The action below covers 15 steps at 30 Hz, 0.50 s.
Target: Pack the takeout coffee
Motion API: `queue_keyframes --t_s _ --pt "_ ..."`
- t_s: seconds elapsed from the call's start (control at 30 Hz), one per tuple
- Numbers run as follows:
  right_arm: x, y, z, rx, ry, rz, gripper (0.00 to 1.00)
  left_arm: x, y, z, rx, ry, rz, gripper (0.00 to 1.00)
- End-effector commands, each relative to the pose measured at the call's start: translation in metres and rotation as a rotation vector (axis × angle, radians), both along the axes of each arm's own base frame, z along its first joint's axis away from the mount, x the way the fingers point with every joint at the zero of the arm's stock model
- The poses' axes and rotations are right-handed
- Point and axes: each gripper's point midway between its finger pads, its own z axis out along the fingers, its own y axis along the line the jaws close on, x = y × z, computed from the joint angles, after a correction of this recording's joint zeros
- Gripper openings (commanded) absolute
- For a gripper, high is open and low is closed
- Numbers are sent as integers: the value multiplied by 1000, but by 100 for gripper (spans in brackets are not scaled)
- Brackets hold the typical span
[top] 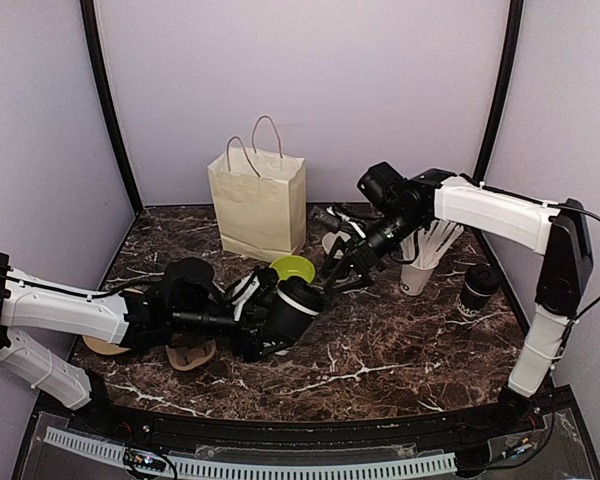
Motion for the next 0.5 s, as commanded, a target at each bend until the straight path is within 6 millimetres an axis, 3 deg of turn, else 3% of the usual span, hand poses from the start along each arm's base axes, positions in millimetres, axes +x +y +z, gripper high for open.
queue_keyframes --t_s 0.0,0.2,0.47 --pt "-9 13 13 49 49 39 99 -3 -8 19 -49 -57 -40 78" --pt "-17 25 6 25 51 66 98 -5 -11 18 -45 -49 -48 78" --pt "-16 32 -1 -6 63 59 85 -3 -10 20 -39 -59 -37 78"
